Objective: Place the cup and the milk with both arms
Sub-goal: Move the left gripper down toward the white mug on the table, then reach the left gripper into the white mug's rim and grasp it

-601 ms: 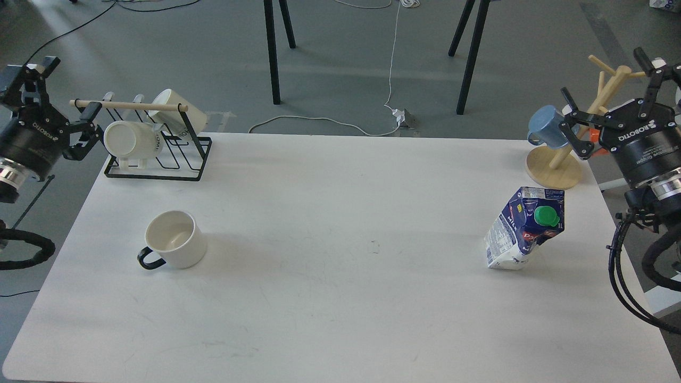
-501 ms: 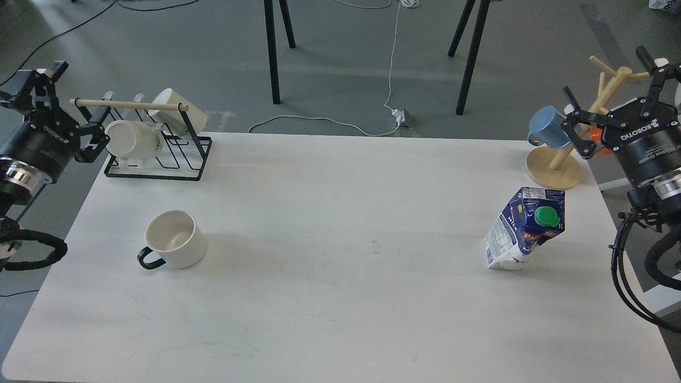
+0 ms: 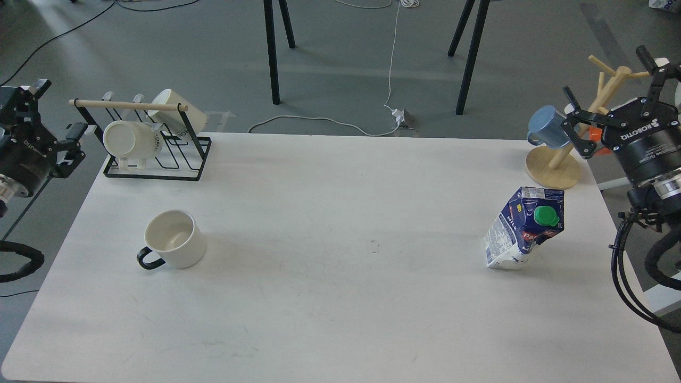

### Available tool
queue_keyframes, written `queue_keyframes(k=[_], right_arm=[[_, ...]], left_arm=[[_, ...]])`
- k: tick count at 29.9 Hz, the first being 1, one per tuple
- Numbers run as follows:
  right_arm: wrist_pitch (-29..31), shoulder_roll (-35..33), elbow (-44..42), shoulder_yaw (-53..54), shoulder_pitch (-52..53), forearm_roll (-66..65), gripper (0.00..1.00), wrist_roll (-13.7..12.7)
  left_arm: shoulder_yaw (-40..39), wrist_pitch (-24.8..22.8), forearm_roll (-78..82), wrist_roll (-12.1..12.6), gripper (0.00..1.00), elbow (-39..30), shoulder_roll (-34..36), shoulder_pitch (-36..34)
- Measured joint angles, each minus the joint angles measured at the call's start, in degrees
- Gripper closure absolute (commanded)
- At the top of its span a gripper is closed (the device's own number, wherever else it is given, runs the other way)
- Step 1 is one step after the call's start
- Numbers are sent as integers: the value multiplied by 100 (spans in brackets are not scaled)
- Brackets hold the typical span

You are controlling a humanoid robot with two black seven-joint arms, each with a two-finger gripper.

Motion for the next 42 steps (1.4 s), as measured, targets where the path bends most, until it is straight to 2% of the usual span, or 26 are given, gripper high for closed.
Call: queue_keyframes(k=[6,12,15,18,23,33,42], right_arm=[[0,10,26,-17,-11,-2,1,1],[0,10,16,-56,-44,-24,1,1],[0,-26,15,-42,-78,-25,1,1],[0,-78,18,-12,-144,-17,1,1],[0,-159,17,0,-187,-11,1,1],[0,-142,22,-28,-189,-13,1,1],[0,-153,39,-2,-189,-11,1,1]], left_arm=[[19,-1,1962,0,0,-164,613,-605],[37,0,4892,-1,0,-1203,872,-826],[74,0,5754,-1,0,-1643,856,-778],[291,0,6268,-1,0,-1788,828,-733],[853,1,6462,-1,0,-1838,819,-731],[1399,3,6493,1,0,-1842,834,-721],[2192,587,6642,1,1,-1785,844,-716]])
